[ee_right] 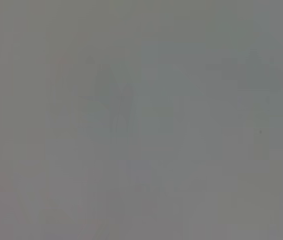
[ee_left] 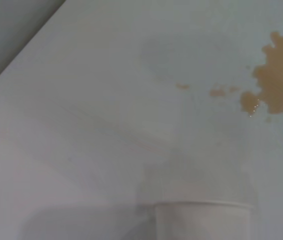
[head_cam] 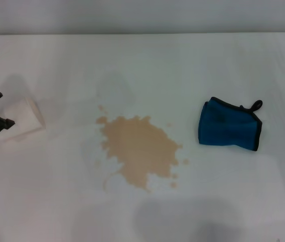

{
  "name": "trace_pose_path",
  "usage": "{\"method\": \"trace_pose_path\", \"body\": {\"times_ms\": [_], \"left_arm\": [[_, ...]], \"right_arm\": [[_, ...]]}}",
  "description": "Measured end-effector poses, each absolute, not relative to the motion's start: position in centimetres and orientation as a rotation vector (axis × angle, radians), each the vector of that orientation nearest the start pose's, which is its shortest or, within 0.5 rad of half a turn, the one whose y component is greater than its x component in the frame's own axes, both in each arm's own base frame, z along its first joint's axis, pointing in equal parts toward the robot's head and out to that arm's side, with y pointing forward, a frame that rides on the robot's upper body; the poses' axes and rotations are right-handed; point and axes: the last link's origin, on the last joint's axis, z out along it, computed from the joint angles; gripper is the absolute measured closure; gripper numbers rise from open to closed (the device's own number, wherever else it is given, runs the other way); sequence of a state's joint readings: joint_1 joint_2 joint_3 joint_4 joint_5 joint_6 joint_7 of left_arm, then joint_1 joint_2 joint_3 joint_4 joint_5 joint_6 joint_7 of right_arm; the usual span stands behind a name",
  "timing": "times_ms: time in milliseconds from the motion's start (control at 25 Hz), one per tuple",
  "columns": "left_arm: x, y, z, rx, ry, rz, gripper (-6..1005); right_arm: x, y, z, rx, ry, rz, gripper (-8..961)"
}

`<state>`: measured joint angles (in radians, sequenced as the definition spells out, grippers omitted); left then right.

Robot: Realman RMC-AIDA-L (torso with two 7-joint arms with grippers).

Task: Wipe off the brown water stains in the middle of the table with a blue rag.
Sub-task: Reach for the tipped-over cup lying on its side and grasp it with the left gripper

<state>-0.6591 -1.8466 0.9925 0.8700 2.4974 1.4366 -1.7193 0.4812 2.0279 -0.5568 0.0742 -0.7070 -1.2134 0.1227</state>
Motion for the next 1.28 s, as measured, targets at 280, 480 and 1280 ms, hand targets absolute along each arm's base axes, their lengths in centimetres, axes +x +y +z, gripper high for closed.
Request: {"method": "trace_pose_path", "body": {"times_ms": [280, 480, 1280], "left_arm": [[-29.3, 39.2, 7.7, -2.717, -0.475, 0.475, 122], [-29.6, 39.2, 6.7, -2.726, -0.481, 0.492, 123], [-30.3, 38.8, 5.2, -2.720, -0.513, 0.479, 144]], "right_arm": [[37.1, 32.7, 3.1, -1.442, 0.543, 0.553, 114], [37.1, 32.7, 3.1, -1.442, 0.543, 0.553, 114], [37.2, 32.5, 3.1, -1.440, 0.546, 0.549, 114]]}}
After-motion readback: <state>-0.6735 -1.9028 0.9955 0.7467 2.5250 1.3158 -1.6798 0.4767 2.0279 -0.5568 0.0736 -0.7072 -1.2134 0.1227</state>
